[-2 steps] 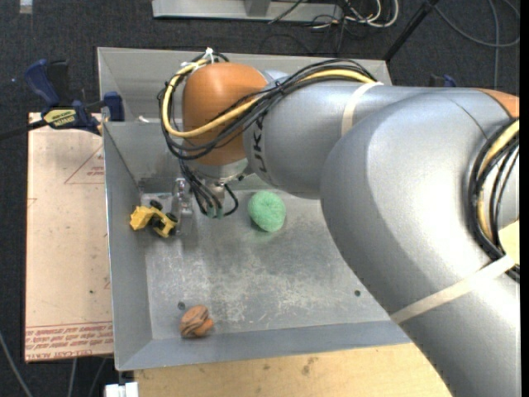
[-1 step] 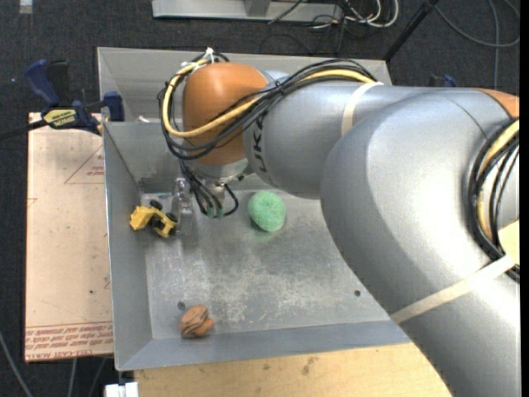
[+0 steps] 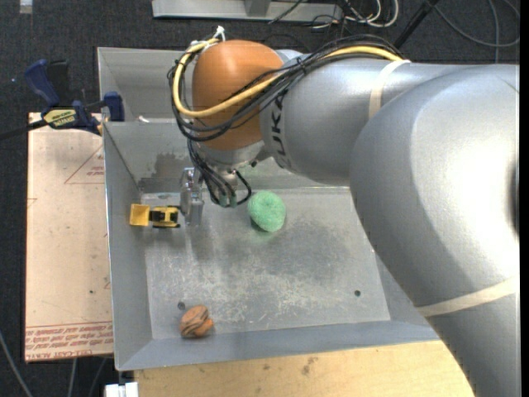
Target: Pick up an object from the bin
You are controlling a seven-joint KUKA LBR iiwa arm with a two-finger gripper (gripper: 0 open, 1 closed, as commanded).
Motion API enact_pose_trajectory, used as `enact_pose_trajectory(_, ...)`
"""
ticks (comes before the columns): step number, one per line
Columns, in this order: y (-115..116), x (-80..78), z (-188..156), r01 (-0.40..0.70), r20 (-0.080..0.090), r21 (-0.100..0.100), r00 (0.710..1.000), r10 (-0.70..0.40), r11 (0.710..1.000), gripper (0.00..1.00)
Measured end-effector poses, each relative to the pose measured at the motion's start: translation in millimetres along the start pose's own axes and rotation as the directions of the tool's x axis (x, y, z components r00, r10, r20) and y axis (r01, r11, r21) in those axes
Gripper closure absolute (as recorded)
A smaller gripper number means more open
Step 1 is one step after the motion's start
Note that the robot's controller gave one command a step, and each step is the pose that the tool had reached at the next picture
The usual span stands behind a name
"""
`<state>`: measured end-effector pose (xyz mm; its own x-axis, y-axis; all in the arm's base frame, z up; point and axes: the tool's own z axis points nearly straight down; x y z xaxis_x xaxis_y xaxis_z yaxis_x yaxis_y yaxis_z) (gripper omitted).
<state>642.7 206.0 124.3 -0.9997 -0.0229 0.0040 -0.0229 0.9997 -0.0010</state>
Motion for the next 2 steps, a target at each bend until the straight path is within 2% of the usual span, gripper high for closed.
enact_pose_trajectory(1,19.4,18.1,-31.3,-0.166,0.005,-0.004,0.986,0.166,0.986,0.00)
enact_pose_trajectory(2,19.1,18.0,-31.3,-0.167,0.005,-0.004,0.986,0.167,0.986,0.00)
